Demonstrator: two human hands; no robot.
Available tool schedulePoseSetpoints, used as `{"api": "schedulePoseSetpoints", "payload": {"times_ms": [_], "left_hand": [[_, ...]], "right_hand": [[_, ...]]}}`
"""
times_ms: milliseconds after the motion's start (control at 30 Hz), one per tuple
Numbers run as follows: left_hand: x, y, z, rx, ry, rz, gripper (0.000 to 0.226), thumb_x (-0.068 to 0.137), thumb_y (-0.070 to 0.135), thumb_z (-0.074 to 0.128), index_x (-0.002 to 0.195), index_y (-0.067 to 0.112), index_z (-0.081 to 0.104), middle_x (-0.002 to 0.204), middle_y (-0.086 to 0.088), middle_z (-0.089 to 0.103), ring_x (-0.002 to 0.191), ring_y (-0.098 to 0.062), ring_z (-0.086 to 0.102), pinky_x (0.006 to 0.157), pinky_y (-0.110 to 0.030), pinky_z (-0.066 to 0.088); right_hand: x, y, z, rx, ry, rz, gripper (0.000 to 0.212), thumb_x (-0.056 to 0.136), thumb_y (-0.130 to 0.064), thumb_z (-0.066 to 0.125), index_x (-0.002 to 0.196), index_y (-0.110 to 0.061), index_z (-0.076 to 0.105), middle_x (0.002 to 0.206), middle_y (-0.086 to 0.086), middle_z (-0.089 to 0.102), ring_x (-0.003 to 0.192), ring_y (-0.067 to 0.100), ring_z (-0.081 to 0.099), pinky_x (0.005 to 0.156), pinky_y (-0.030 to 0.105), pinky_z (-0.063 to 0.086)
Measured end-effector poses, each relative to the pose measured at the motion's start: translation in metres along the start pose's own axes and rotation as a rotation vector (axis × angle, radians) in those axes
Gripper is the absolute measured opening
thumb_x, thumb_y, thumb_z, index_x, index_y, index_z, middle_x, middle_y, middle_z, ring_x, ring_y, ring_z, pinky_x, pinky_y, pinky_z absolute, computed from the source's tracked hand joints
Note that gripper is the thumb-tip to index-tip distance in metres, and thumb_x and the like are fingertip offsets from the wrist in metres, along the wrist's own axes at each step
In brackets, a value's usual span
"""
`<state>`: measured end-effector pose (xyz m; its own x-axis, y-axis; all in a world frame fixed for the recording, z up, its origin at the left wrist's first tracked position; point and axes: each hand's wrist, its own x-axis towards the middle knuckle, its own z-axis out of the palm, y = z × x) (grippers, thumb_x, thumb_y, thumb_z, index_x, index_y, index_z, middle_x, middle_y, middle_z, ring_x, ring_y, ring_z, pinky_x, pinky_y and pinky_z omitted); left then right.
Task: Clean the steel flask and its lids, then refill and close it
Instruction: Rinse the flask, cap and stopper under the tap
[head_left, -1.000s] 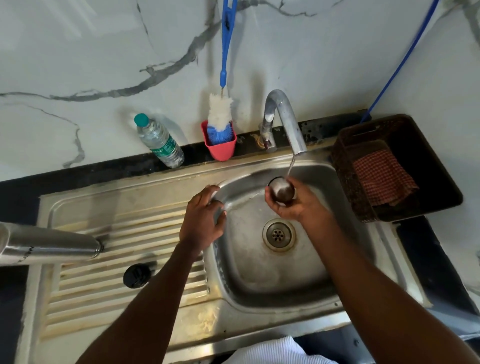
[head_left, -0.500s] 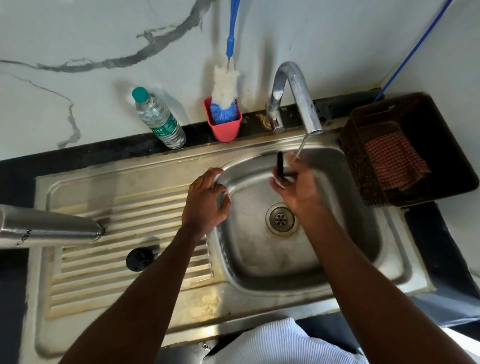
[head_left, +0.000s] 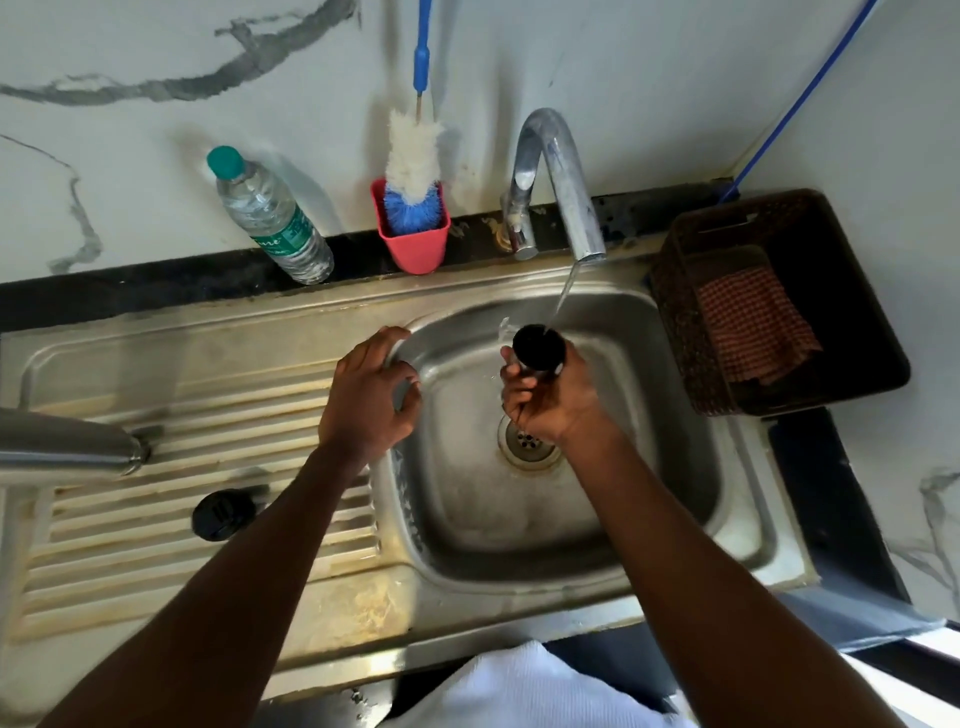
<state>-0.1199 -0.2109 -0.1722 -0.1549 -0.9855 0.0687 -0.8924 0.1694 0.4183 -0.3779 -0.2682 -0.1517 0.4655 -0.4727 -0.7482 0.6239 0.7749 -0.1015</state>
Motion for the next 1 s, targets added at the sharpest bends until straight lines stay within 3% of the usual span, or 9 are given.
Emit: {"api": "schedulePoseSetpoints", "payload": {"times_ms": [267,400,500,567,633,700,800,900,1000], "left_hand": [[0.000,-0.001,0.000,0.037,0.001,0.005,0.013,0.083,0.025,0.072,0.094,0.020,0.073,0.155,-0.002,0.045,0.130,-0.028,0.053,0.103,-0.042,0.046],[0.000,-0.001,0.001,0.021,0.006,0.012,0.011,0.082,0.024,0.073,0.092,0.019,0.073,0.156,-0.002,0.046,0.132,-0.027,0.053,0.104,-0.041,0.044],[0.000,-0.001,0.000,0.023,-0.003,0.009,0.011,0.082,0.024,0.073,0.092,0.020,0.073,0.156,-0.001,0.045,0.133,-0.026,0.052,0.106,-0.042,0.045],[0.000,-0.001,0.000,0.028,-0.008,0.005,0.011,0.082,0.025,0.072,0.092,0.020,0.073,0.157,-0.001,0.044,0.134,-0.026,0.051,0.106,-0.043,0.046],[0.000,-0.001,0.000,0.024,-0.009,0.000,0.011,0.082,0.025,0.071,0.092,0.020,0.074,0.158,-0.001,0.044,0.134,-0.026,0.051,0.107,-0.043,0.045],[0.001,-0.001,0.000,0.021,-0.002,0.001,0.011,0.082,0.024,0.071,0.092,0.020,0.073,0.159,-0.001,0.044,0.133,-0.027,0.052,0.107,-0.043,0.046],[0.001,0.000,0.000,0.028,-0.012,0.002,0.011,0.082,0.024,0.071,0.092,0.019,0.073,0.158,-0.002,0.044,0.132,-0.028,0.053,0.106,-0.044,0.046],[0.001,0.002,-0.001,0.035,-0.008,-0.007,0.010,0.082,0.024,0.071,0.091,0.019,0.073,0.158,-0.002,0.044,0.131,-0.028,0.054,0.105,-0.043,0.046],[0.001,0.002,-0.002,0.033,-0.007,0.000,0.009,0.082,0.023,0.070,0.090,0.019,0.073,0.158,-0.001,0.044,0.131,-0.028,0.053,0.104,-0.043,0.046]], "right_hand": [[0.013,0.003,-0.001,-0.030,-0.008,0.057,0.059,0.091,-0.061,0.047,0.100,-0.006,0.068,0.068,0.002,0.053,0.045,0.009,0.040,0.041,0.020,0.035],[0.016,-0.011,0.011,-0.055,0.017,-0.041,0.058,0.090,-0.065,0.053,0.101,-0.009,0.064,0.073,0.007,0.058,0.053,0.013,0.050,0.048,0.019,0.039],[0.003,-0.013,0.016,-0.299,0.072,-0.248,0.054,0.089,-0.056,0.071,0.119,-0.011,0.068,0.093,0.013,0.071,0.073,0.022,0.067,0.058,0.027,0.053],[0.002,-0.017,0.006,-0.459,0.125,-0.510,0.047,0.088,-0.029,0.081,0.129,-0.013,0.066,0.115,0.014,0.073,0.093,0.026,0.072,0.072,0.033,0.060],[0.002,-0.023,-0.001,-0.742,0.188,-0.822,0.059,0.077,-0.004,0.084,0.131,-0.022,0.068,0.131,0.010,0.068,0.112,0.024,0.069,0.091,0.037,0.059],[0.000,-0.023,-0.003,-0.976,0.148,-0.999,0.072,0.068,0.005,0.080,0.130,-0.030,0.069,0.132,0.007,0.065,0.117,0.023,0.065,0.096,0.037,0.057],[-0.008,-0.015,-0.004,-0.901,0.083,-0.978,0.072,0.072,0.007,0.081,0.133,-0.027,0.065,0.131,0.002,0.066,0.114,0.019,0.065,0.095,0.033,0.058],[-0.013,-0.009,0.005,-0.531,0.096,-0.782,0.035,0.090,-0.010,0.076,0.121,-0.023,0.065,0.109,-0.001,0.071,0.095,0.014,0.066,0.077,0.032,0.055],[-0.008,-0.008,0.019,-0.438,0.031,-0.598,0.020,0.097,-0.017,0.069,0.114,-0.026,0.064,0.108,0.000,0.072,0.104,0.018,0.071,0.075,0.033,0.052]]}}
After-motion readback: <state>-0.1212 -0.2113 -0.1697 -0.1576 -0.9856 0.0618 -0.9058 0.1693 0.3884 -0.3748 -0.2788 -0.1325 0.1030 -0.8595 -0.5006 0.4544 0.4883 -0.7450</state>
